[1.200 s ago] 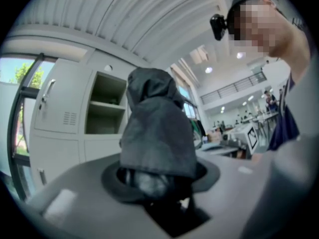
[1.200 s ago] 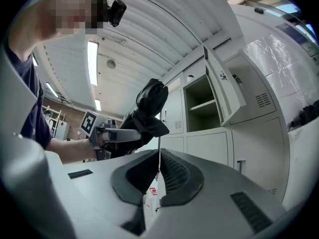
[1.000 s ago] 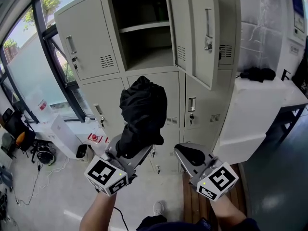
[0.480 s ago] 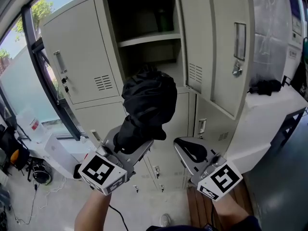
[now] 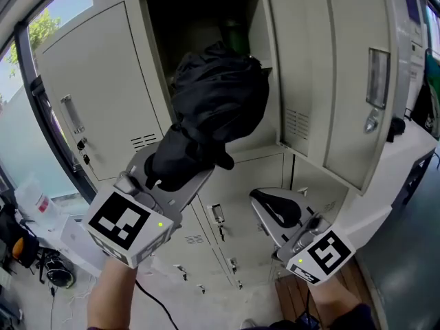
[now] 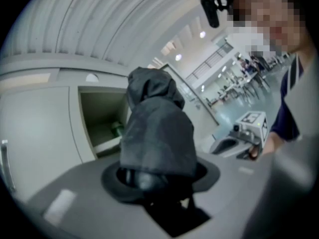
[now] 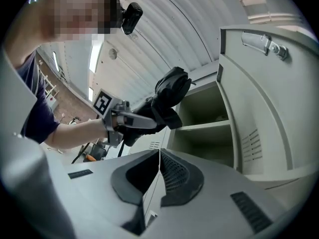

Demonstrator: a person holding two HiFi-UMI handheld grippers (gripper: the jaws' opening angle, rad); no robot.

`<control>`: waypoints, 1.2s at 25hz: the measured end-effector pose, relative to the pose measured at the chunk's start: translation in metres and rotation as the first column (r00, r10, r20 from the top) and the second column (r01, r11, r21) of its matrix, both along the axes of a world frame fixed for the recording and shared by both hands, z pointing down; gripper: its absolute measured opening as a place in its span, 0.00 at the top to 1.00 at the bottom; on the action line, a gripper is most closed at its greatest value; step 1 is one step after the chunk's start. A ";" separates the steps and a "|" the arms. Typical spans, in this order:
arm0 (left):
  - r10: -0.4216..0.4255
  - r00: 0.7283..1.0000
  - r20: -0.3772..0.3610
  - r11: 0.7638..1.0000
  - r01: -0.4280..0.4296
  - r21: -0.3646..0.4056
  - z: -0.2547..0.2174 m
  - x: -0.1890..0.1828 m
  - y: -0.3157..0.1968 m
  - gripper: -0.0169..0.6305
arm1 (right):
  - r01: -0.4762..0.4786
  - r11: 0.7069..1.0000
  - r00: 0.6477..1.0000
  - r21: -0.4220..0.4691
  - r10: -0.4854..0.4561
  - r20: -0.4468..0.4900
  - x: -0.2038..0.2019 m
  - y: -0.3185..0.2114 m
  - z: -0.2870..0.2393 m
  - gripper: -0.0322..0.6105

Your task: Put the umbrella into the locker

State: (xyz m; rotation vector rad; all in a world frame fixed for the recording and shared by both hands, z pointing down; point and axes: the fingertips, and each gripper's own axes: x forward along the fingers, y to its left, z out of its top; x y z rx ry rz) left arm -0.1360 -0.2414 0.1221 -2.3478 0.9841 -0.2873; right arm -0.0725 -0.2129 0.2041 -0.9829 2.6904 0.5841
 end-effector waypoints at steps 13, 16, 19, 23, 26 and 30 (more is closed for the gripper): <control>-0.375 0.901 0.220 0.927 0.367 0.079 -0.122 0.021 -0.078 0.67 | 0.188 0.981 0.982 0.056 -0.188 0.009 0.018 -0.019 -0.011 0.94; -0.444 0.861 0.250 0.895 0.439 0.077 -0.140 0.023 -0.093 0.67 | 0.245 0.967 0.969 0.066 -0.246 -0.001 0.026 -0.018 -0.012 0.94; -0.491 0.824 0.282 0.866 0.497 0.054 -0.147 0.024 -0.109 0.67 | 0.286 0.956 0.958 0.067 -0.286 -0.011 0.034 -0.017 -0.007 0.94; -0.547 0.776 0.314 0.823 0.568 0.029 -0.155 0.023 -0.126 0.67 | 0.343 0.937 0.939 0.059 -0.342 -0.022 0.037 -0.020 -0.001 0.94; -0.566 0.755 0.330 0.799 0.602 -0.008 -0.158 0.025 -0.139 0.67 | 0.367 0.929 0.930 0.053 -0.367 -0.019 0.042 -0.023 0.002 0.94; -0.589 0.720 0.367 0.766 0.642 -0.030 -0.161 0.025 -0.160 0.67 | 0.366 0.929 0.931 0.050 -0.365 -0.026 0.049 -0.030 0.006 0.94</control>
